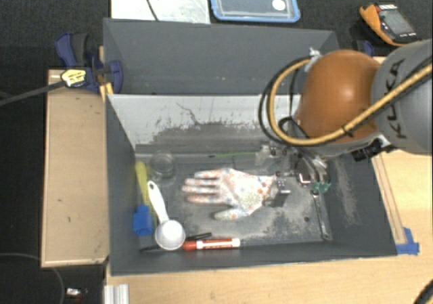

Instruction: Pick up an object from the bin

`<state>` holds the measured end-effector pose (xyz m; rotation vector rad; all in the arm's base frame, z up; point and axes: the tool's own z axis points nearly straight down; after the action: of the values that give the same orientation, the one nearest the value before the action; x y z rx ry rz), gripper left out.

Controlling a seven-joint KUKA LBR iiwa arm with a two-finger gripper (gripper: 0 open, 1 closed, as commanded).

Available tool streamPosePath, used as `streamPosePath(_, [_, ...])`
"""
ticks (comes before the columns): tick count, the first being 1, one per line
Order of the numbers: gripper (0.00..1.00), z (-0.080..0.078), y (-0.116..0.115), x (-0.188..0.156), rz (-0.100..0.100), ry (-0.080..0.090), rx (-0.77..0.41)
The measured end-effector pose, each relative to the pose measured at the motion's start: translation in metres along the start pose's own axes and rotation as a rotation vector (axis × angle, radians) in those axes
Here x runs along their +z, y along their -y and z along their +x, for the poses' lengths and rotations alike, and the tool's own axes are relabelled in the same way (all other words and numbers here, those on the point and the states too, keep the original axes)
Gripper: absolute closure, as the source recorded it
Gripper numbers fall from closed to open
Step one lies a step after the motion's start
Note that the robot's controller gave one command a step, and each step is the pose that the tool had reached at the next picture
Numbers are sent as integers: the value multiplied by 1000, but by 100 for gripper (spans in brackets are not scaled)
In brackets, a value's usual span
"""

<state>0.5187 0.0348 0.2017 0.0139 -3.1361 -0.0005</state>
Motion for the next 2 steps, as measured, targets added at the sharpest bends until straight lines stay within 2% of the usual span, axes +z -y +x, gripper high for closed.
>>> streamPosePath(1, [0,-2,0,-4,0,8,1])
streamPosePath(2, [0,-10,-29,32,1,18,-80])
